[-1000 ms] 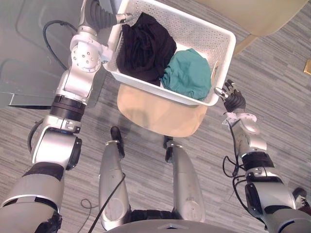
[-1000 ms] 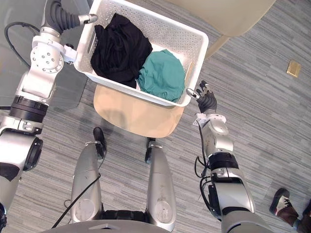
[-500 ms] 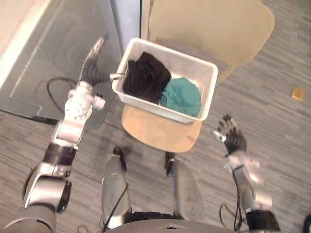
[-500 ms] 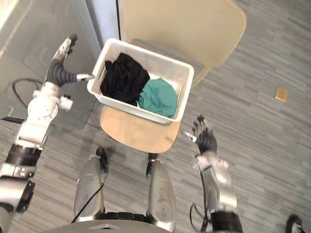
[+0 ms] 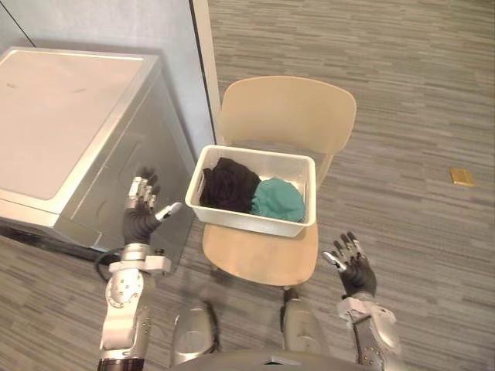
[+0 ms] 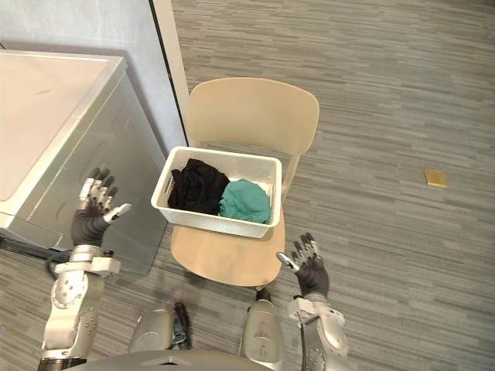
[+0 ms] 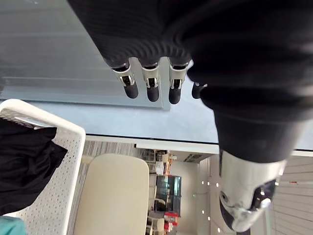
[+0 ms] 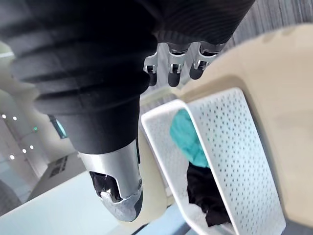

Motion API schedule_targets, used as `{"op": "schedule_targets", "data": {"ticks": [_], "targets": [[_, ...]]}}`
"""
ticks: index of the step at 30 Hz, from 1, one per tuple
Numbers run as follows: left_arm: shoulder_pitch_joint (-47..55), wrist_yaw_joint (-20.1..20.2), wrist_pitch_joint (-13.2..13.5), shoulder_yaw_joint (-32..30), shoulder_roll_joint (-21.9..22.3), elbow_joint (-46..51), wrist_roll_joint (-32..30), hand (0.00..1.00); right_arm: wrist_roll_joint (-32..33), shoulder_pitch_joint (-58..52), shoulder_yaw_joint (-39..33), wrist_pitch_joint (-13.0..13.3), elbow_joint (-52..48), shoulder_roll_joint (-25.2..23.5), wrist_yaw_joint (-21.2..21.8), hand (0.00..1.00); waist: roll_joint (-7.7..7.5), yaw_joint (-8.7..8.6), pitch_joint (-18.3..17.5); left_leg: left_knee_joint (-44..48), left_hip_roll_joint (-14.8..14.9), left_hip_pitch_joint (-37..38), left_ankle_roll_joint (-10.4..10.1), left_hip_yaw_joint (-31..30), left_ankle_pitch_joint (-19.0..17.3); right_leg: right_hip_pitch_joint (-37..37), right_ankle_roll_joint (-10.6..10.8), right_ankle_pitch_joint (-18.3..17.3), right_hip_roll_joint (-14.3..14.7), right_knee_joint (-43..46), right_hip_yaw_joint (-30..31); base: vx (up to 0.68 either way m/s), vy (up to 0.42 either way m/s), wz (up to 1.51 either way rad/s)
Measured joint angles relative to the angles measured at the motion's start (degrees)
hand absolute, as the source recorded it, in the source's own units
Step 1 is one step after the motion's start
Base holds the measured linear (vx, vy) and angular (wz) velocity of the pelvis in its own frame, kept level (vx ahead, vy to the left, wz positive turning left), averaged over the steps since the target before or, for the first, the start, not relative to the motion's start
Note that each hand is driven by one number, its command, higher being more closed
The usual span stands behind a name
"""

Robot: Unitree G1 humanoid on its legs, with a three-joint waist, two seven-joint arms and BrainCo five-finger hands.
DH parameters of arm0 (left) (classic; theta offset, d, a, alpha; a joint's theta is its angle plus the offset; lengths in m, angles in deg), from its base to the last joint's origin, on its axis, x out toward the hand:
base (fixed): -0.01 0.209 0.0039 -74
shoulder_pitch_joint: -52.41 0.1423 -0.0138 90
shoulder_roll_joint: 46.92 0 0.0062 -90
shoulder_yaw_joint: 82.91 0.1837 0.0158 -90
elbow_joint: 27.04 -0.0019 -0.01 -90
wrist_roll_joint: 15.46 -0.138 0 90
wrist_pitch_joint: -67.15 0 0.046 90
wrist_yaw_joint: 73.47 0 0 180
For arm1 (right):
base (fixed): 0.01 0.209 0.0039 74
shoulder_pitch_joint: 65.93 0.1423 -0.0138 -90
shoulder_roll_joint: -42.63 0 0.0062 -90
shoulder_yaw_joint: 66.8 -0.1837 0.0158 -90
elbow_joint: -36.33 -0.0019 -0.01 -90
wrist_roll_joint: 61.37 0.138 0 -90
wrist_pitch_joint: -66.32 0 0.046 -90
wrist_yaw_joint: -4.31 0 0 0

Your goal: Pick up the laundry basket with both hands and put the clothes into the washing machine.

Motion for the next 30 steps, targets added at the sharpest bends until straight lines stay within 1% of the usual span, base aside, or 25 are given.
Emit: {"op": "schedule_targets", "data": {"ticks": [1,2,3,4,5,6,8,9,10,11,12,13,14,15,16,17,18,20,22,23,24,25,27,29,30], "targets": [[-0.62,-0.16,-0.13,0.61,0.01,-1.17,-0.12,0.0,-0.58,0.88,1.42,-0.03,1.24,-0.12,-0.57,0.0,-0.52,0.04,-0.26,0.85,-0.66,0.35,0.49,-0.68,0.07,-0.2,0.84,-1.51,0.14,12.12,0.4,-0.1,0.042,0.61],[-0.44,-0.51,-0.16,0.93,-0.07,-1.36,-0.18,0.0,-2.37,2.03,3.58,-0.08,2.67,-0.21,-1.15,0.0,-1.5,0.94,-1.01,1.09,-1.89,0.82,1.05,-1.44,0.46,1.85,2.37,-2.69,0.6,21.65,1.26,-0.11,-0.012,0.7],[0.05,-0.87,-0.19,1.07,-0.11,-1.4,-0.19,0.0,-3.47,3.31,4.18,-0.07,2.73,-0.29,-1.78,0.0,-2.08,1.7,-1.77,1.52,-2.81,-0.06,1.45,-2.78,1.3,5.63,3.7,-3.48,1.56,23.79,2.21,-0.13,-0.062,0.65],[0.13,-1.13,-0.21,1.07,-0.12,-1.42,-0.21,0.0,-4.01,4.0,4.11,0.0,2.79,-0.25,-2.17,0.0,-2.45,2.04,-2.05,1.93,-3.29,-0.95,1.54,-3.52,1.76,7.57,4.43,-3.93,1.91,22.6,2.68,-0.24,-0.162,0.61],[0.09,-1.48,-0.27,0.64,-0.07,-2.04,-0.22,0.0,-4.43,6.32,4.05,0.36,4.33,0.26,-3.32,0.0,-3.39,4.06,-3.34,3.52,-3.63,-4.63,1.28,-4.13,2.79,11.11,4.45,-8.29,2.55,15.77,4.78,-0.25,-0.16,0.35],[-0.06,-1.54,-0.48,0.54,-0.04,-2.81,-0.21,0.0,-4.46,7.94,4.16,0.34,5.15,0.87,-4.16,0.0,-3.16,4.56,-3.55,4.15,-3.44,-6.21,1.16,-4.72,3.51,12.04,3.69,-11.87,2.86,12.58,4.72,-0.28,-0.167,0.24],[-0.13,-1.5,-1.34,0.92,0.65,-5.24,-0.17,0.0,-4.4,12.7,4.73,0.36,7.0,1.92,-6.75,0.0,-2.28,5.86,-3.98,2.17,-2.06,-10.05,0.31,-6.29,7.61,14.62,-0.31,-19.13,4.68,0.76,3.21,-0.29,-0.141,0.07],[-0.11,-1.49,-1.53,1.02,0.66,-5.67,-0.17,0.0,-4.4,13.31,5.11,0.44,7.06,2.05,-7.25,0.0,-2.08,6.02,-4.0,0.7,-1.47,-10.99,0.07,-6.89,9.39,15.03,-1.06,-20.08,5.34,-2.84,2.46,-0.5,-0.24,0.07],[-0.16,-1.49,-1.87,1.31,0.58,-6.22,-0.17,0.0,-4.4,14.9,6.17,0.75,7.16,2.27,-7.94,0.0,-1.63,5.79,-4.03,-2.84,-0.52,-12.16,-0.76,-8.7,13.29,15.47,-2.36,-20.83,6.99,-8.3,1.22,-0.54,-0.238,0.46],[-0.27,-1.34,-2.6,1.8,1.59,-6.93,-0.17,0.0,-4.42,14.91,7.48,1.3,7.53,3.34,-8.72,0.0,0.32,4.62,-4.03,-10.8,0.8,-11.6,0.43,-11.74,17.99,15.43,-4.35,-17.23,10.5,-11.81,-1.74,-0.55,-0.233,0.62],[-0.31,-1.35,-2.66,1.95,1.84,-6.88,-0.16,0.0,-4.41,14.61,7.79,1.28,7.63,3.48,-8.85,0.0,0.45,4.43,-3.96,-14.27,1.06,-10.79,0.64,-12.18,18.61,15.34,-5.05,-16.09,11.16,-12.71,-2.84,-0.37,-0.132,0.71],[-0.39,-1.53,-2.72,2.53,2.06,-6.96,-0.17,0.0,-4.49,14.28,7.94,1.28,7.61,3.63,-8.98,0.0,0.71,4.23,-3.82,-17.71,1.41,-9.91,0.43,-12.1,18.17,15.35,-5.53,-14.85,11.55,-13.6,-4.16,-0.33,-0.116,0.8],[-1.1,-2.01,-2.77,3.32,2.06,-7.09,-0.15,0.0,-4.65,14.11,7.42,1.32,7.43,4.19,-9.24,0.0,0.34,3.6,-3.69,-20.62,2.07,-9.6,0.48,-9.59,14.89,15.32,-7.18,-12.56,10.47,-15.79,-7.52,-0.42,-0.107,1.15],[-2.14,-1.99,-2.71,4.77,1.98,-7.12,-0.16,0.0,-5.57,14.12,6.4,1.35,7.36,4.39,-9.43,0.0,-0.33,2.8,-3.19,-16.48,2.03,-10.99,1.56,-6.23,13.62,14.72,-8.16,-11.26,8.84,-16.48,-10.59,-0.42,-0.089,1.23],[-2.56,-2.02,-2.71,5.52,1.86,-7.17,-0.16,0.0,-5.9,14.1,5.62,1.36,7.11,4.6,-9.84,0.0,-0.18,2.53,-3.28,-12.79,1.6,-11.64,1.91,-4.87,13.52,14.44,-8.11,-10.42,7.9,-16.85,-11.77,-0.47,-0.073,1.21],[-2.92,-1.74,-2.63,7.0,1.67,-7.46,-0.1,0.0,-6.18,13.54,5.1,1.41,5.68,5.53,-10.46,0.0,-0.59,1.69,-3.03,-2.24,1.74,-11.69,3.68,-2.93,11.81,14.43,-7.51,-7.85,6.21,-18.59,-14.2,-0.35,-0.041,0.89],[-2.92,-1.65,-2.47,7.51,1.6,-7.81,-0.06,0.0,-6.17,13.04,5.09,1.46,4.9,5.63,-10.47,0.0,-0.51,1.28,-3.08,0.92,2.04,-11.15,3.78,-2.67,10.5,14.71,-7.66,-7.03,5.72,-19.59,-14.97,-0.37,-0.008,1.01],[-3.48,-1.09,-2.04,8.8,1.72,-9.48,-0.06,0.0,-6.17,10.81,5.12,2.24,1.68,5.35,-10.43,0.0,-0.09,0.74,-3.39,8.01,4.83,-7.09,3.43,-0.75,5.41,15.46,-7.52,-4.41,4.43,-22.95,-17.93,-0.29,0.099,0.84],[-4.69,-1.09,-1.57,10.8,1.78,-11.41,-0.03,0.0,-6.68,8.37,5.01,2.89,-1.93,5.04,-10.5,0.0,-0.05,-0.36,-3.75,12.51,10.43,-1.98,3.77,3.94,2.07,15.44,-6.6,-1.91,2.36,-25.56,-22.46,-0.3,0.287,2.15],[-6.47,-1.05,-1.59,15.36,2.1,-14.75,-0.14,0.0,-9.06,5.95,0.28,3.81,-7.53,4.12,-11.69,0.0,0.51,-3.6,-6.21,3.45,15.42,3.25,2.79,11.5,5.96,15.08,-1.71,2.06,-3.39,-29.37,-33.65,-0.28,0.674,3.59],[-6.83,-1.02,-1.58,15.91,2.75,-14.86,-0.13,0.0,-10.45,6.09,-2.17,4.16,-9.05,4.47,-11.95,0.0,1.86,-3.41,-7.44,-3.31,13.36,3.9,-2.53,12.2,5.74,14.85,0.52,4.84,-4.52,-31.43,-36.45,-0.24,0.744,3.32],[-6.82,-1.07,-1.56,15.91,2.4,-14.88,-0.13,0.0,-11.42,6.19,-2.47,4.14,-9.11,3.89,-12.24,0.0,1.31,-2.99,-7.48,-3.83,12.43,3.21,-2.23,12.09,4.84,14.89,0.57,6.23,-4.95,-32.79,-36.48,-0.04,0.604,1.17],[-6.57,-1.26,-1.64,14.6,-1.79,-16.11,-0.13,0.0,-15.14,7.74,-1.8,4.08,-9.58,0.41,-12.53,0.0,-1.89,-1.93,-7.92,-2.36,8.39,1.44,-0.49,11.63,3.6,17.87,0.98,11.24,-7.22,-38.29,-36.28,0.01,0.486,0.7],[-6.19,-1.17,-1.6,14.76,-2.44,-16.08,-0.18,0.0,-15.85,8.48,-2.58,4.12,-9.52,0.85,-12.63,0.0,-2.78,-1.77,-8.08,1.71,6.06,-1.51,-0.42,9.57,3.09,19.62,1.79,14.07,-10.63,-37.87,-37.65,0.05,0.471,0.88],[-6.18,-0.67,-1.49,15.49,-1.37,-16.28,-0.26,0.0,-18.06,8.5,-5.27,4.22,-9.29,2.08,-12.93,0.0,-2.6,-2.11,-8.22,-0.35,2.32,-2.33,0.13,8.16,1.43,19.79,1.69,13.94,-13.92,-34.11,-39.18,0.09,0.627,1.36]]}}
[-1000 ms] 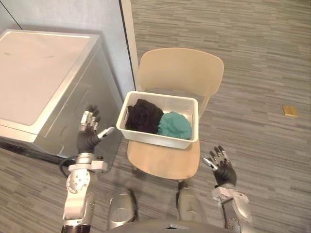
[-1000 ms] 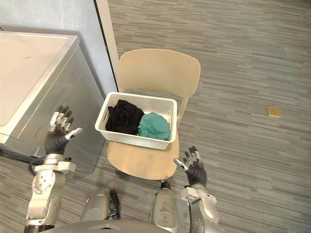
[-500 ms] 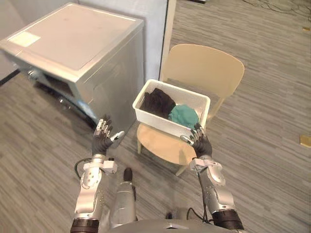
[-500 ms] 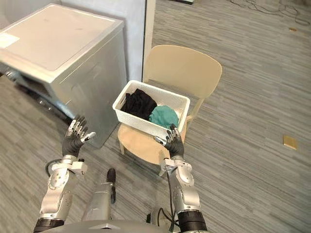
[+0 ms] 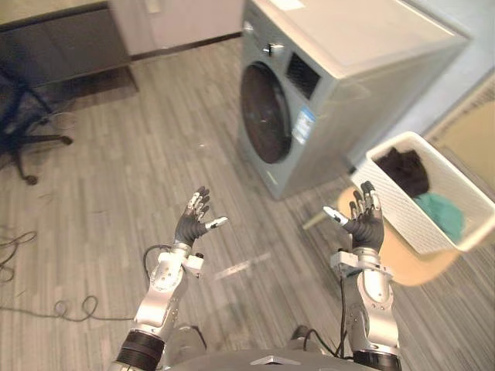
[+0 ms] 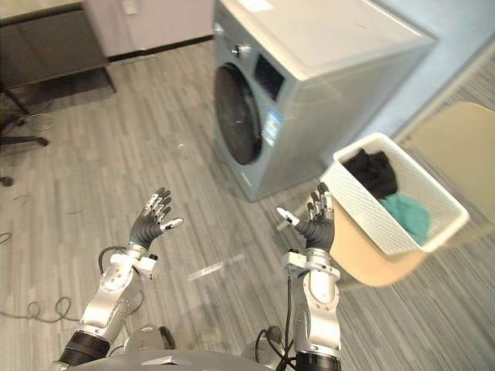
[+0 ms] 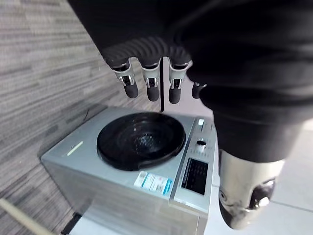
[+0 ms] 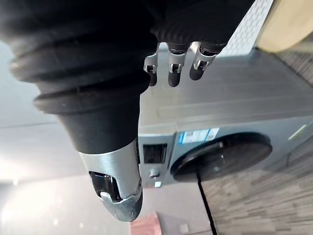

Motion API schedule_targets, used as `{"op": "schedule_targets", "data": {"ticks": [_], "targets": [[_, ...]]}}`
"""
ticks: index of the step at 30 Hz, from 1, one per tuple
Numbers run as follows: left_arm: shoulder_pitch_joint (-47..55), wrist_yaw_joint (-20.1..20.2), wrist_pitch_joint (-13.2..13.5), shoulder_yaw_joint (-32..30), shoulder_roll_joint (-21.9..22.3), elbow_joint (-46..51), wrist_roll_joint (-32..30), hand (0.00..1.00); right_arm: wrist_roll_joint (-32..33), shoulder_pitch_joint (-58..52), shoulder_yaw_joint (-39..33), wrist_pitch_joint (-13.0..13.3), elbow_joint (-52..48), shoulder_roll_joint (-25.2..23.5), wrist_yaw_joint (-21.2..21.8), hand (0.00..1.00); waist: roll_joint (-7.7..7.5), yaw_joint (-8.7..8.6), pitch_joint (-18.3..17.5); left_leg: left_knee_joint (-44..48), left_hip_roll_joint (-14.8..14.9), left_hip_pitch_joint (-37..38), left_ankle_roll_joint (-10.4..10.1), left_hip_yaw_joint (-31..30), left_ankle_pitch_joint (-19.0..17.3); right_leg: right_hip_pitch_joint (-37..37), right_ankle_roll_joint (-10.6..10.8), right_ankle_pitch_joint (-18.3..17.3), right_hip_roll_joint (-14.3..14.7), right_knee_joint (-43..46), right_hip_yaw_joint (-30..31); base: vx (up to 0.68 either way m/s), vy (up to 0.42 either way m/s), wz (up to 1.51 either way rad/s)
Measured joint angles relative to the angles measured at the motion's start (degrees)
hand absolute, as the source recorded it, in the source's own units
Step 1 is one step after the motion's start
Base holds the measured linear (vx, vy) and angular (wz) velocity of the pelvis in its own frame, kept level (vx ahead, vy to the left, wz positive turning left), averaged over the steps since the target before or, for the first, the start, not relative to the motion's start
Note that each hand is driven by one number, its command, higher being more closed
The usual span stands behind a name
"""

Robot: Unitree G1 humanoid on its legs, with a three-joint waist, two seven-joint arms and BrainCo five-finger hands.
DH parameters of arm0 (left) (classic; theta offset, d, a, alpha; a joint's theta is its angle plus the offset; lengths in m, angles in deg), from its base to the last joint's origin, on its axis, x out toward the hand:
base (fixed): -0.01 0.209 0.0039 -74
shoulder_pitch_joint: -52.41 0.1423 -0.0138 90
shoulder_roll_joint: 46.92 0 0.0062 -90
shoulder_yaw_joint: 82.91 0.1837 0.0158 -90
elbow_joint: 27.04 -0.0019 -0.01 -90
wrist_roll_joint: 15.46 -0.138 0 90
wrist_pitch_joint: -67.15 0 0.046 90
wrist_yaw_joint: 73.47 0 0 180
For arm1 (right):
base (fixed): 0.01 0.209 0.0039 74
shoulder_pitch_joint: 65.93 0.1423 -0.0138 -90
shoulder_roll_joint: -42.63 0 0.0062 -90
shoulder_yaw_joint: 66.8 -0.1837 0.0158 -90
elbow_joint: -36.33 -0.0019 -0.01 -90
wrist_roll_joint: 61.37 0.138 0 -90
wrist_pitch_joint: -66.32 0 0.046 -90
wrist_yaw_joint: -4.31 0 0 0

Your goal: Pick up the laundry basket with both hands and put the clothes into the washing machine.

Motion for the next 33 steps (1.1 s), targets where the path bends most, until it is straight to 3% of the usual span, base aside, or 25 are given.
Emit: {"op": "schedule_targets", "data": {"ticks": [1,2,3,4,5,8,10,12,13,14,15,17,18,19,20,21,23,27,29,33], "targets": [[0.25,0.52,0.32,1.58,1.51,-0.05,0.03,0.0,-1.08,0.18,-3.52,-0.17,0.96,1.98,-0.27,0.0,1.66,-0.38,-0.24,-2.57,-3.64,2.09,4.08,-1.99,-1.78,-2.57,-4.74,-1.56,-3.41,7.82,3.59,0.09,0.542,1.27],[0.46,0.89,0.37,1.79,1.99,-0.11,0.04,0.0,-1.88,0.78,-4.52,-0.28,2.1,2.63,-0.6,0.0,2.17,-0.8,-0.15,-4.25,-5.0,2.72,5.47,-3.19,-2.7,-5.09,-9.73,-2.96,-4.16,12.68,8.54,0.1,0.407,1.09],[0.12,1.19,0.35,1.77,1.73,-0.49,-0.01,0.0,-2.35,1.6,-5.44,-0.69,3.78,2.81,-0.87,0.0,2.25,-1.99,0.53,-5.59,-6.15,2.91,6.33,-5.3,-2.47,-7.98,-8.55,-9.46,-2.47,19.18,17.63,0.08,0.279,1.15],[-0.13,1.34,0.33,1.21,1.31,-0.94,-0.17,0.0,-3.41,2.01,-6.36,-0.81,5.1,2.88,-0.94,0.0,2.25,-3.34,1.37,-7.29,-7.17,3.57,7.19,-7.65,-1.7,-10.75,-6.33,-15.54,3.81,23.93,28.07,0.11,0.252,1.22],[-0.07,1.37,0.39,1.11,0.36,-1.49,-0.96,0.0,-4.42,2.03,-6.8,-0.79,5.33,3.11,-1.15,0.0,1.62,-3.4,2.12,-9.5,-8.59,5.45,7.19,-8.85,-1.18,-12.66,-5.05,-19.06,8.6,24.69,33.11,0.11,0.19,0.95],[-0.04,2.0,0.27,1.39,-0.48,-2.53,-2.15,0.0,-6.28,4.39,-6.81,-0.56,7.91,5.41,-2.18,0.0,1.16,-3.64,3.82,-12.11,-10.7,9.12,7.75,-10.29,-1.81,-17.87,-5.73,-20.92,14.62,22.17,32.18,0.12,0.075,0.39],[-0.18,2.47,0.27,1.73,-0.36,-2.75,-2.21,0.0,-8.27,6.51,-6.79,-0.75,10.51,7.39,-2.46,0.0,2.19,-3.61,4.73,-13.25,-10.69,10.69,7.38,-10.9,-2.25,-22.29,-6.45,-17.89,17.02,16.16,30.58,0.18,0.027,0.3],[-0.64,2.68,0.22,2.18,-0.39,-4.46,-2.24,0.0,-8.88,6.61,-6.83,-1.23,11.69,8.5,-2.89,0.0,1.75,-4.21,5.18,-13.84,-11.51,13.25,5.79,-12.91,-3.11,-22.89,-6.3,-9.58,17.15,6.0,30.07,0.24,-0.059,0.57],[-0.62,2.66,0.21,2.24,-0.38,-5.11,-2.28,0.0,-8.98,6.44,-6.9,-1.71,11.69,8.59,-3.22,0.0,0.75,-5.1,5.73,-13.69,-12.09,15.32,3.86,-14.27,-4.31,-21.97,-6.52,-3.6,16.15,6.16,30.41,0.26,-0.128,0.69],[-0.62,2.65,0.2,2.33,-0.36,-5.36,-2.29,0.0,-9.0,6.3,-6.92,-1.81,11.69,8.85,-3.24,0.0,0.59,-5.4,5.75,-13.48,-12.15,16.02,2.86,-15.0,-5.03,-21.89,-7.59,-1.09,16.06,7.44,30.1,0.41,-0.23,0.58],[-0.64,2.63,0.07,2.77,0.57,-5.54,-2.31,0.0,-9.7,6.43,-6.83,-2.0,11.7,9.94,-3.23,0.0,2.13,-5.02,5.66,-12.46,-10.48,15.89,2.04,-15.05,-5.57,-22.68,-7.89,-4.36,16.94,10.71,28.99,0.4,-0.245,0.39],[-0.62,2.62,0.03,2.64,1.83,-5.95,-2.98,0.0,-10.68,5.98,-6.75,-2.58,11.75,9.87,-3.16,0.0,2.64,-5.16,5.88,-3.88,-7.84,13.22,1.52,-14.84,-5.29,-21.72,-9.22,-8.96,17.82,13.68,27.04,0.37,-0.232,0.33],[0.19,2.6,-0.26,2.26,3.1,-6.63,-3.45,0.0,-10.95,5.08,-6.75,-3.08,11.63,9.62,-3.16,0.0,2.75,-4.79,6.04,9.64,-4.38,9.6,-0.44,-14.46,-2.14,-18.2,-10.32,-11.37,19.33,15.05,25.91,0.32,-0.196,0.15],[0.92,2.62,-0.26,1.87,3.91,-6.61,-3.45,0.0,-11.04,4.33,-6.77,-3.08,11.12,9.64,-3.16,0.0,2.8,-4.46,6.07,15.59,-2.78,8.18,-0.16,-13.55,0.78,-16.59,-10.82,-12.58,19.97,15.6,25.67,0.4,-0.232,-0.09],[2.63,2.53,-0.31,1.17,4.99,-6.56,-3.45,0.0,-11.06,3.33,-6.82,-3.03,10.26,9.67,-3.2,0.0,2.72,-3.72,6.31,25.4,1.23,5.66,2.14,-10.57,10.16,-12.98,-12.29,-14.86,21.41,15.9,25.99,0.31,-0.162,-0.34],[3.49,2.35,-0.42,0.91,5.18,-6.56,-3.45,0.0,-11.08,2.87,-6.91,-3.04,10.13,9.74,-3.44,0.0,2.14,-3.11,6.61,29.58,2.98,4.83,3.37,-9.08,12.92,-11.34,-12.79,-15.61,21.7,15.81,26.45,0.37,-0.132,-0.56],[4.7,2.05,-1.28,0.72,5.41,-6.45,-3.45,0.0,-11.18,0.86,-9.33,-3.96,7.42,9.48,-5.16,0.0,2.39,-2.6,6.46,38.24,7.43,0.17,2.8,-5.13,9.7,-6.91,-12.52,-17.13,21.53,14.68,27.61,0.38,-0.072,-0.35],[4.75,2.18,-1.7,-0.69,6.94,-6.2,-4.11,0.0,-11.18,-1.15,-13.61,-5.75,5.46,9.45,-6.24,0.0,2.34,-2.81,6.52,23.94,7.05,-2.98,1.8,-1.32,4.53,-3.88,-11.9,-17.78,19.26,11.76,29.01,0.34,0.025,-0.08],[5.25,2.72,-2.08,-0.65,7.66,-4.87,-4.74,0.0,-12.52,-1.4,-14.79,-5.87,2.69,9.77,-6.15,0.0,2.21,-2.52,6.52,3.61,3.22,-0.94,0.13,-2.1,3.88,-1.88,-10.77,-18.43,17.83,10.61,29.93,0.29,0.146,-0.11],[5.84,3.46,-2.09,-0.84,8.02,-1.6,-5.79,0.0,-13.37,-0.35,-15.37,-5.74,2.42,10.25,-6.04,0.0,2.29,-0.83,6.48,-15.75,-1.99,-0.05,-2.68,-8.54,6.42,-0.61,-7.0,-21.04,16.18,10.47,33.83,0.27,0.29,-0.44]]}}
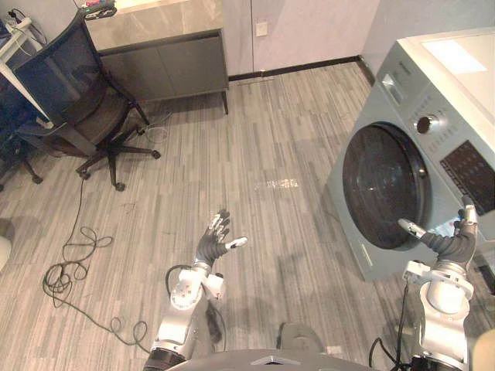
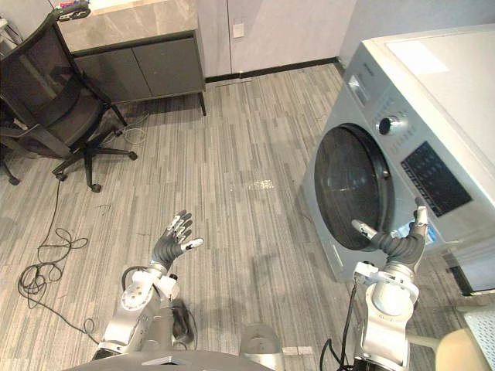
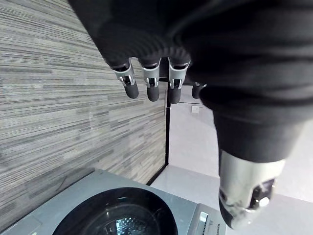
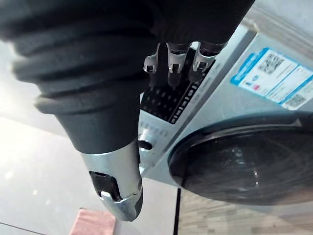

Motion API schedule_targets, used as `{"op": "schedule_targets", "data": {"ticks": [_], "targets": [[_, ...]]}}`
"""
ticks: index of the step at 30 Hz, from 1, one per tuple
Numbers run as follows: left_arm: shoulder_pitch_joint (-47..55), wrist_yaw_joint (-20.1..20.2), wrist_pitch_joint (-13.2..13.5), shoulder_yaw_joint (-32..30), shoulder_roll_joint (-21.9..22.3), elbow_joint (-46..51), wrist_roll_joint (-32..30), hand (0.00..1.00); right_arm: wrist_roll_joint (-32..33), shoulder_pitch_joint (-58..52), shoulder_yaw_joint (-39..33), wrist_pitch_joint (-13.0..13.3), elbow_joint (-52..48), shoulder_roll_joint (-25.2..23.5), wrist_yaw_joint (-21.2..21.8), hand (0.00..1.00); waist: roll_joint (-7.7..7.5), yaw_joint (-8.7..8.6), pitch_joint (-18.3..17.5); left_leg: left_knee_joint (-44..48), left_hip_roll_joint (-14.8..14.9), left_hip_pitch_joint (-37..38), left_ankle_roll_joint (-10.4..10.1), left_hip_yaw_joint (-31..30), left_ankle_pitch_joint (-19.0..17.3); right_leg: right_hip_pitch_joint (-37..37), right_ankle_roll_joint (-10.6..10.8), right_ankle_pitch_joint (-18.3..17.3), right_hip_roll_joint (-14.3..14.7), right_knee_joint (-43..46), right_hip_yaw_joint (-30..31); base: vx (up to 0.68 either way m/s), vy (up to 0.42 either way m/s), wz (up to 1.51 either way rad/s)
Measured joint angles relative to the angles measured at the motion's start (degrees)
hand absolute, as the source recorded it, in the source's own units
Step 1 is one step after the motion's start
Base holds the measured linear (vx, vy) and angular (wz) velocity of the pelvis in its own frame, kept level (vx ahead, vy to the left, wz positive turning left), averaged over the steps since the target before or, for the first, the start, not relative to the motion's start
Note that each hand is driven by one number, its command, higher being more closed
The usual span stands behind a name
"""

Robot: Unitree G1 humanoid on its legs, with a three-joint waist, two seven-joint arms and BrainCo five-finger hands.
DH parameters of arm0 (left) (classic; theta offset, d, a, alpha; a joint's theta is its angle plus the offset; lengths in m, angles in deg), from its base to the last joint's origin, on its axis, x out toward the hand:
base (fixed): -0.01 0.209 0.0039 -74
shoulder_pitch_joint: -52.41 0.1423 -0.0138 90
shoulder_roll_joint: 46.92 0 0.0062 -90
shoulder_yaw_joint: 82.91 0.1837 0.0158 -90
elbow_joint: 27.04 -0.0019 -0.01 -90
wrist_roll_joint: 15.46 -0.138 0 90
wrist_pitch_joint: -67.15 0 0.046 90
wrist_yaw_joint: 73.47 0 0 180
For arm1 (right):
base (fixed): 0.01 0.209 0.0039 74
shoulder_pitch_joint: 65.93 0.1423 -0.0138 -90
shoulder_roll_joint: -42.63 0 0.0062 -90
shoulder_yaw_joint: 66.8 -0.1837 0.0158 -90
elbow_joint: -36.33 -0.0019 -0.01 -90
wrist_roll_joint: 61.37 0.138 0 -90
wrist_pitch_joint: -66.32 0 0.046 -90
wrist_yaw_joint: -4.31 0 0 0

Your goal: Pick up the laundry basket with both hands and put the clothes into the washing machine.

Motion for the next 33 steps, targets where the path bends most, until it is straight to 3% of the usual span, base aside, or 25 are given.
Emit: {"op": "schedule_targets", "data": {"ticks": [1,2,3,4,7,9,10,13,17,18,19,20,24,27,29,30,31,32,33], "targets": [[0.39,-0.01,0.03,-0.1,-0.02,0.07,-0.4,0.0,0.0,0.67,0.04,0.0,0.26,0.11,0.29,0.0,0.55,0.41,-0.31,-2.33,0.09,0.78,-0.17,-2.19,0.5,0.17,1.52,-1.4,0.3,0.14,1.9,0.25,0.38,-0.9],[1.03,0.1,0.01,-0.4,-0.17,-0.22,-0.8,0.0,0.0,1.74,0.59,0.14,2.25,0.23,0.88,0.0,0.04,0.85,-0.48,-0.35,-0.09,0.74,0.02,-2.44,4.34,0.31,2.36,-3.3,0.2,0.7,4.83,0.26,0.398,-1.0],[1.46,0.24,0.01,-0.63,-0.68,-0.22,-1.02,0.0,0.01,2.14,1.43,0.13,3.74,0.19,1.21,0.0,-0.6,0.94,-0.92,2.11,-0.6,0.4,1.39,-1.32,3.53,0.31,3.04,-3.76,-0.45,0.59,6.53,0.21,0.315,-0.93],[2.2,0.39,0.03,-1.29,-1.68,-0.17,-1.45,0.0,0.0,2.1,3.09,0.15,5.83,0.43,1.84,0.0,-2.53,0.42,-1.83,6.56,-1.22,-1.66,1.97,0.33,-0.37,-0.15,3.29,-3.77,-2.13,-0.85,8.3,0.21,0.305,-0.61],[2.3,0.42,0.02,-2.62,-4.79,-0.3,-2.0,0.0,-2.99,5.99,7.06,0.08,13.87,3.41,3.81,0.0,-5.05,-0.36,-2.65,14.72,-1.75,-5.17,3.56,4.26,-7.69,-2.1,6.17,-1.77,-4.79,-2.97,13.03,0.29,0.454,-0.73],[1.93,0.39,0.03,-4.39,-5.68,-0.28,-2.08,0.0,-5.72,14.65,11.8,-0.17,24.75,8.07,5.17,0.0,-4.53,-0.3,-2.58,17.22,-1.04,-5.16,6.43,8.36,-9.22,-4.62,7.4,2.75,-5.96,-4.03,15.25,0.2,0.418,-1.34],[1.08,0.23,0.03,-5.18,-6.32,-0.28,-2.06,0.0,-6.82,20.71,15.23,-0.62,30.47,10.02,5.32,0.0,-3.82,0.45,-2.35,18.32,-0.37,-5.71,8.11,10.04,-7.91,-6.21,8.32,7.24,-6.48,-6.33,14.78,0.11,0.339,-1.48],[-2.48,-0.51,0.16,-6.01,-7.29,-0.24,-1.95,0.0,-8.57,29.74,18.15,-0.85,38.01,12.28,5.36,0.0,-1.53,1.19,-1.68,17.63,0.6,-7.31,9.2,10.98,-7.32,-10.06,9.0,13.92,-7.24,-9.9,9.49,0.08,0.261,-0.94],[-6.91,-1.56,0.22,-5.89,-7.35,-0.34,-1.51,0.0,-8.91,31.71,17.9,-2.64,40.86,15.75,5.24,0.0,-0.15,0.75,1.95,17.17,0.62,-4.24,9.21,11.02,-7.32,-13.31,7.46,9.36,-8.03,-5.85,0.07,0.02,0.084,-0.18],[-6.91,-1.6,0.22,-5.79,-7.34,-0.41,-1.27,0.0,-8.91,31.71,17.89,-2.69,40.85,16.11,5.17,0.0,-0.19,0.58,2.09,17.53,0.65,-4.0,9.2,11.01,-7.32,-13.92,6.84,9.91,-8.29,-5.15,-1.17,-0.01,-0.061,0.06],[-6.98,-1.66,0.25,-5.39,-7.46,-0.46,-0.98,0.0,-8.9,31.72,17.89,-2.95,40.7,16.82,5.14,0.0,-0.89,0.47,2.47,18.33,0.42,-3.59,8.99,11.03,-7.44,-14.95,6.12,15.02,-8.41,-4.81,-3.0,0.02,-0.123,0.06],[-7.18,-1.73,0.35,-5.44,-7.27,-0.85,-0.93,0.0,-8.89,32.01,17.92,-3.12,40.42,17.45,5.16,0.0,-1.2,0.8,2.89,18.93,0.57,-3.3,7.59,10.9,-8.18,-15.32,7.84,15.04,-8.15,-4.0,-4.05,0.03,-0.149,-0.13],[-5.71,-1.46,0.06,-2.95,-5.98,-4.51,-0.82,0.0,-8.62,32.08,17.99,-3.52,38.74,17.24,5.22,0.0,-0.91,0.89,2.94,19.73,5.73,-3.6,4.52,10.27,-8.7,-16.35,6.43,12.4,-3.48,-2.92,-4.4,0.01,-0.229,-0.33],[-2.03,0.11,-0.13,-1.18,-5.56,-4.87,-0.76,0.0,-8.29,23.97,17.87,-2.91,30.08,15.07,5.38,0.0,-2.15,0.72,3.91,24.18,10.39,1.11,3.83,8.97,-8.93,-13.28,3.76,6.62,-0.03,3.86,-4.72,0.01,-0.285,-0.17],[-0.88,1.03,-0.69,-0.81,-5.52,-5.15,-0.9,0.0,-7.95,19.4,17.78,-2.07,26.48,13.31,5.49,0.0,-2.2,0.78,4.1,31.86,15.17,0.45,9.04,7.87,-6.58,-10.11,1.61,4.4,3.03,4.71,-5.51,0.0,-0.221,-0.18],[-0.82,1.6,-1.35,-0.76,-5.76,-5.21,-1.33,0.0,-7.85,16.54,17.72,-1.73,24.27,12.46,6.0,0.0,-2.63,1.17,4.36,35.3,17.58,-0.05,13.53,8.31,-3.69,-8.31,0.96,3.76,4.48,4.43,-5.41,0.03,-0.225,-0.28],[-0.76,2.07,-1.5,-0.84,-6.1,-5.22,-1.67,0.0,-7.86,14.33,17.09,-1.34,22.28,11.73,6.49,0.0,-2.95,1.21,4.5,36.9,18.15,-0.19,13.69,7.51,-1.59,-7.4,0.04,3.62,5.29,3.91,-4.84,0.06,-0.217,-0.31],[-0.81,2.45,-1.55,-0.78,-6.04,-5.28,-2.06,0.0,-7.85,13.64,16.33,-1.04,21.51,11.09,6.58,0.0,-3.62,1.06,4.88,36.63,16.77,-0.79,10.48,6.44,-3.87,-7.35,-0.53,3.8,5.34,3.73,-3.99,0.07,-0.114,-0.33],[-1.17,2.84,-1.59,0.18,-5.8,-5.29,-2.23,0.0,-7.85,13.35,15.67,-1.08,21.12,10.39,6.78,0.0,-3.5,0.7,4.84,33.9,11.45,-1.02,6.82,4.25,-7.5,-8.29,-1.48,4.39,5.12,3.35,-2.24,0.05,-0.021,-0.35]]}}
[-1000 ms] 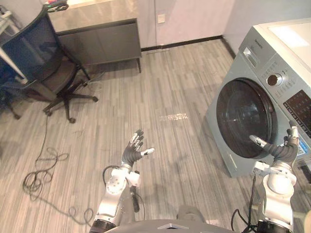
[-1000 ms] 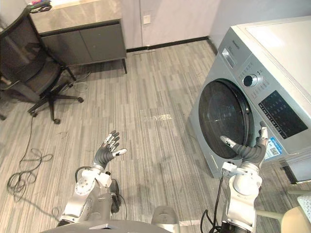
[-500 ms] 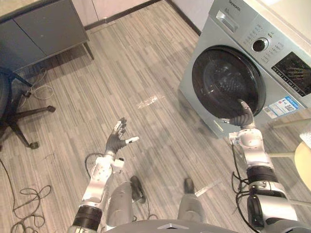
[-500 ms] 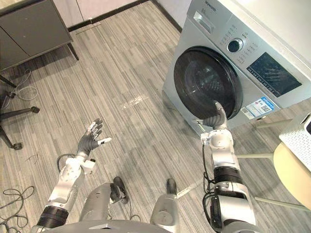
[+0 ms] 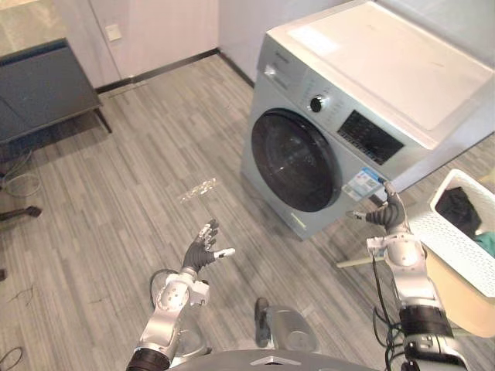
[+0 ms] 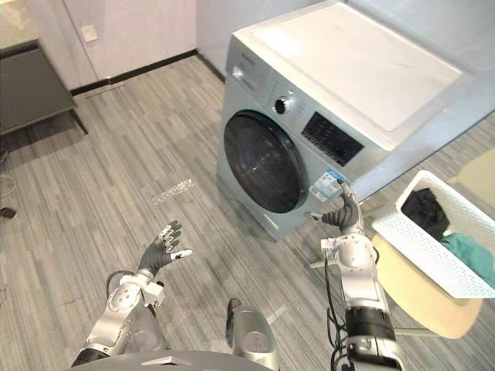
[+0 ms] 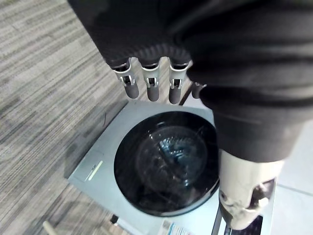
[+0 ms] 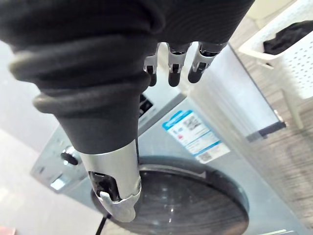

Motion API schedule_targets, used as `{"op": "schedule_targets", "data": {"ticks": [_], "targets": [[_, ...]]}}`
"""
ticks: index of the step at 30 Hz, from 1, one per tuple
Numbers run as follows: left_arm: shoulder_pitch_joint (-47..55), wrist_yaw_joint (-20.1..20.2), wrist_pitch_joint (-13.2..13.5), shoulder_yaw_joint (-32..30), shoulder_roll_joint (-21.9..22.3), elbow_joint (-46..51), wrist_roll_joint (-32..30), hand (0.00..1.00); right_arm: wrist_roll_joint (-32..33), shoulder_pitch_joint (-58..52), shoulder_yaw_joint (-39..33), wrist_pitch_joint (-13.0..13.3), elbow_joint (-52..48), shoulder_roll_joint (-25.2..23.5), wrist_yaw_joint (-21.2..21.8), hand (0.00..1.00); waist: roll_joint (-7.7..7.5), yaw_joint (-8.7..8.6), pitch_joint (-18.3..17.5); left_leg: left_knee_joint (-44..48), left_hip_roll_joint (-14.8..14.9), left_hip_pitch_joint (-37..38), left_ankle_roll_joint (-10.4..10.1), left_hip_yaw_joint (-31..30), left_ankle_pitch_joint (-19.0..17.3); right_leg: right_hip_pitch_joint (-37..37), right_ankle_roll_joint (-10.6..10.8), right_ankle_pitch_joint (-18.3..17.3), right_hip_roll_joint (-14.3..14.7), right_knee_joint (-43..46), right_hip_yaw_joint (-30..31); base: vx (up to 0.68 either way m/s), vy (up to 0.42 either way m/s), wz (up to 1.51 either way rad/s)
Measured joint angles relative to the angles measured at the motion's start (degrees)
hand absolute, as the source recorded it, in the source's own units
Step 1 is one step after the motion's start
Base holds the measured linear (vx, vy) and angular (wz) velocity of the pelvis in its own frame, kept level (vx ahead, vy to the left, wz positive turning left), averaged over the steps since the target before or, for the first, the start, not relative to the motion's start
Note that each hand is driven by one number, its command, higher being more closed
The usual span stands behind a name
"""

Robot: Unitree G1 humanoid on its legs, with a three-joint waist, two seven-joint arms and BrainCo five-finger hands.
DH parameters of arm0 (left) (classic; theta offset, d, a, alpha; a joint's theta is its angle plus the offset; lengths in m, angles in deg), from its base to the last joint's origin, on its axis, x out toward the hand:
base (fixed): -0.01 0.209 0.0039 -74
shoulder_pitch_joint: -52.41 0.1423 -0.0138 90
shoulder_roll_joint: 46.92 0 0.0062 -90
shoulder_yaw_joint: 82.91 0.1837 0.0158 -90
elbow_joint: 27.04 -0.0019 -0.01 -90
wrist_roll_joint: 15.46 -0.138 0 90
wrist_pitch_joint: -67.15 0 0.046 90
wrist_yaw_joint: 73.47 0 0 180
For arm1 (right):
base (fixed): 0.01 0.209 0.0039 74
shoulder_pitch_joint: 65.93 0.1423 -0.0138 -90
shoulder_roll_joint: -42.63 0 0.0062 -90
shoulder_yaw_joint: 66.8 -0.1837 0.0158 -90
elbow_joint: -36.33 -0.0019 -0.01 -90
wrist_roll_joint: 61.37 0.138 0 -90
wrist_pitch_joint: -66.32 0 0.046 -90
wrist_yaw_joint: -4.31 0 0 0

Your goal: Pick up the laundry basket with both hands and put the clothes into the washing machine.

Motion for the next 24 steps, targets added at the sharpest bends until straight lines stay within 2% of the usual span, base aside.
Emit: {"op": "schedule_targets", "data": {"ticks": [1,2,3,4,5,6,9,10,11,13,14,15,17,18,19,20,21,24], "targets": [[-0.02,0.2,0.01,0.24,0.29,0.0,-0.44,0.0,0.0,-0.02,0.12,-0.01,0.02,-0.08,0.16,0.0,0.17,0.08,-0.1,-2.84,-3.21,0.16,-1.83,-1.31,-1.71,-0.77,0.0,0.31,-0.02,-0.35,1.06,0.01,0.061,-0.62],[-0.09,0.53,0.01,0.25,0.91,0.0,-0.96,0.0,0.01,-0.02,0.5,0.0,0.02,-0.12,0.88,0.0,0.92,0.57,-0.3,-11.32,-8.96,1.2,-4.36,-4.11,-3.64,-2.13,0.13,1.12,0.23,-1.07,2.52,-0.01,0.082,-0.68],[-0.05,0.62,0.03,0.22,1.17,0.0,-1.0,0.0,0.0,-0.18,1.19,0.01,0.01,-0.15,1.21,0.0,2.25,0.96,-0.8,-16.82,-11.3,2.37,-4.6,-5.38,-3.72,-2.78,0.44,1.48,0.86,-1.12,3.18,0.0,0.113,-0.98],[-0.66,0.8,0.06,0.12,0.83,-0.67,-1.03,0.0,-0.04,-0.58,2.38,0.02,0.23,-2.33,1.63,0.0,0.83,2.41,-0.27,-19.54,-12.99,4.71,-3.92,-4.87,-3.22,-3.23,0.95,2.18,0.74,-1.45,4.89,0.06,0.054,-0.66],[-0.91,0.69,0.06,-0.07,0.66,-1.44,-1.04,0.0,-0.05,-1.84,3.24,0.07,-0.55,-3.84,2.53,0.0,0.37,2.3,-0.58,-21.39,-13.81,5.22,-2.96,-4.43,-2.61,-3.01,1.72,3.42,0.38,-3.13,5.04,0.11,0.041,-0.57],[-1.12,0.69,0.07,-0.03,0.85,-1.67,-1.23,0.0,-0.09,-2.27,4.57,0.13,-0.94,-4.24,2.99,0.0,0.34,2.18,-0.59,-21.61,-14.19,5.21,-2.87,-3.71,-2.07,-3.55,2.87,4.05,0.13,-2.94,5.95,0.13,0.013,-0.29],[-1.16,0.75,0.06,0.06,0.63,-1.7,-1.67,0.0,-0.66,-1.67,6.73,0.19,-1.11,-5.82,3.52,0.0,0.0,2.44,-0.57,-21.26,-14.27,6.46,-2.79,0.55,-2.07,-6.36,5.27,2.44,-1.16,2.2,7.69,0.11,0.04,-0.55],[-1.27,0.75,0.06,0.04,0.24,-1.64,-2.01,0.0,-0.74,-1.53,7.91,0.2,-1.1,-6.71,3.66,0.0,-0.04,2.23,-0.59,-21.34,-14.47,7.32,-2.64,1.93,-2.0,-7.53,5.43,1.85,-2.52,4.44,5.79,0.06,0.01,-0.41],[-1.28,0.76,0.06,0.16,-0.57,-1.6,-2.1,0.0,-0.95,-1.51,9.43,0.19,-1.09,-6.87,3.85,0.0,-0.19,1.87,-0.66,-21.29,-14.69,7.66,-2.34,2.51,-1.9,-8.36,4.04,1.06,-4.39,5.26,1.67,0.09,-0.019,-0.32],[-2.14,0.53,0.06,-0.05,-1.61,-1.54,-2.11,0.0,-1.11,-1.08,10.48,0.21,-1.07,-7.25,4.62,0.0,-0.37,1.86,-0.73,-20.98,-14.07,7.62,-2.13,2.65,-2.02,-8.94,1.62,-0.47,-6.22,6.19,-3.09,0.09,-0.137,-0.14],[-2.61,0.23,0.06,-0.08,-1.89,-1.55,-2.11,0.0,-1.11,-0.79,10.84,0.24,-1.01,-7.29,4.91,0.0,-0.27,2.0,-0.67,-20.93,-13.39,7.61,-2.17,1.94,-2.04,-10.0,0.17,-1.73,-8.19,8.88,-5.32,0.06,-0.18,-0.05],[-2.61,-0.03,0.06,-0.05,-1.88,-1.51,-2.1,0.0,-1.11,-0.71,10.91,0.23,-0.97,-7.3,4.93,0.0,-0.18,2.05,-0.66,-20.79,-12.66,7.59,-2.31,1.63,-2.12,-10.37,0.16,-2.08,-9.09,9.58,-5.58,0.05,-0.206,0.03],[-2.51,-0.39,0.14,-0.06,-2.0,-1.5,-2.1,0.0,-1.12,-0.09,10.96,0.24,-0.97,-7.32,4.93,0.0,0.32,2.2,-0.57,-18.96,-9.33,7.29,-4.64,-0.47,-3.38,-10.52,1.11,-1.83,-11.02,8.14,-4.92,0.05,-0.229,0.06],[-2.03,-0.37,0.17,0.13,-2.63,-1.54,-2.09,0.0,-1.13,0.49,10.99,0.27,-1.02,-7.3,4.88,0.0,-0.3,2.51,-0.72,-16.41,-7.53,6.3,-6.44,-1.86,-4.23,-9.7,1.86,0.99,-12.33,3.39,-4.67,0.08,-0.325,0.15],[-1.23,-0.37,0.25,0.17,-3.55,-1.49,-2.03,0.0,-1.13,1.13,11.06,0.3,-1.0,-7.3,4.77,0.0,-2.02,2.79,-0.61,-13.53,-6.96,5.63,-8.88,-3.32,-5.63,-8.06,3.96,8.44,-14.68,-0.99,-5.45,0.08,-0.358,0.12],[-1.32,-0.52,0.16,-0.14,-3.48,-2.17,-2.02,0.0,-1.14,2.55,11.11,0.28,-0.47,-6.76,4.74,0.0,-1.2,3.21,0.3,-11.99,-5.36,5.32,-10.06,-4.71,-6.33,-7.78,10.31,9.55,-13.94,0.21,-6.63,0.02,-0.423,0.06],[-1.18,-0.42,0.06,0.18,-2.82,-1.88,-1.91,0.0,-1.18,5.2,11.55,0.04,0.54,-5.67,4.36,0.0,0.53,3.38,1.03,-12.1,-2.85,3.85,-10.74,-7.39,-6.03,-8.04,8.99,8.83,-10.84,1.32,-7.58,-0.03,-0.326,-0.06],[-0.52,-0.3,0.18,0.52,-1.58,-1.7,-1.82,0.0,-1.16,8.68,11.6,-0.06,1.27,-5.14,3.37,0.0,0.7,3.97,1.62,-15.46,-2.13,3.84,-13.06,-9.57,-4.23,-9.66,7.33,7.72,-9.32,3.18,-8.67,-0.02,-0.254,0.09]]}}
